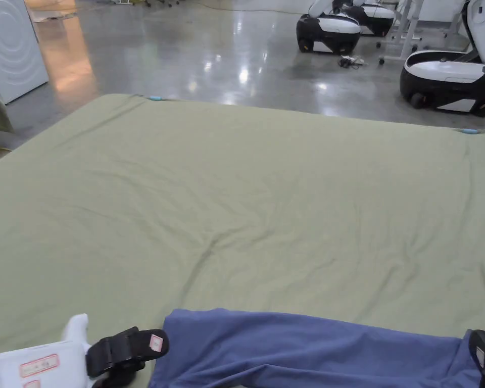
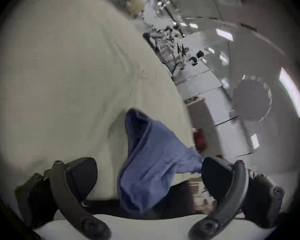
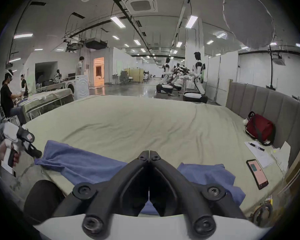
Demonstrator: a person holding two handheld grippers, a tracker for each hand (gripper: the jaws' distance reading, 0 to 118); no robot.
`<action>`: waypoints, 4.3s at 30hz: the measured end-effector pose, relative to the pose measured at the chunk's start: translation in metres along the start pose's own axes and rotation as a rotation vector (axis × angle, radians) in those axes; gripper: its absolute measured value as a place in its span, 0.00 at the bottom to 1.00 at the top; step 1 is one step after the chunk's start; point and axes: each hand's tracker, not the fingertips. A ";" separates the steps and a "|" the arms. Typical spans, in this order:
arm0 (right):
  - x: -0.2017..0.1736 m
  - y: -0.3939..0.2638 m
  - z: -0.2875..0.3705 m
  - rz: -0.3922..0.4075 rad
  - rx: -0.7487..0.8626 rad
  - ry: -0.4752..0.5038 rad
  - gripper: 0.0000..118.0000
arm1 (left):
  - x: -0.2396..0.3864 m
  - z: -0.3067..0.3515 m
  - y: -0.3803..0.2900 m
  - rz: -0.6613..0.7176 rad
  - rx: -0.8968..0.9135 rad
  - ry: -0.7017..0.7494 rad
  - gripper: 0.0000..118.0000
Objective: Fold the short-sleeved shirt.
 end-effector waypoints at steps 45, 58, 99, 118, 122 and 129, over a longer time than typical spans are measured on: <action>0.040 -0.004 0.030 -0.094 0.001 0.019 0.02 | 0.211 -0.202 -0.077 -0.850 0.006 0.527 0.84; 0.042 -0.017 0.020 -0.128 -0.038 0.052 0.02 | 0.159 -0.183 -0.077 -0.508 -0.070 0.307 0.25; -0.003 -0.004 0.006 -0.083 -0.100 0.104 0.02 | 0.068 -0.188 -0.055 0.116 -0.095 -0.084 0.11; 0.017 -0.018 0.013 -0.106 -0.102 0.148 0.02 | 0.227 -0.174 -0.108 -0.979 0.113 0.588 0.11; 0.032 -0.020 0.023 -0.105 -0.098 0.122 0.02 | 0.233 -0.262 -0.182 -1.412 -0.067 0.828 0.11; 0.050 -0.019 0.040 -0.097 -0.068 0.100 0.02 | 0.231 -0.264 -0.194 -1.356 -0.062 0.832 0.79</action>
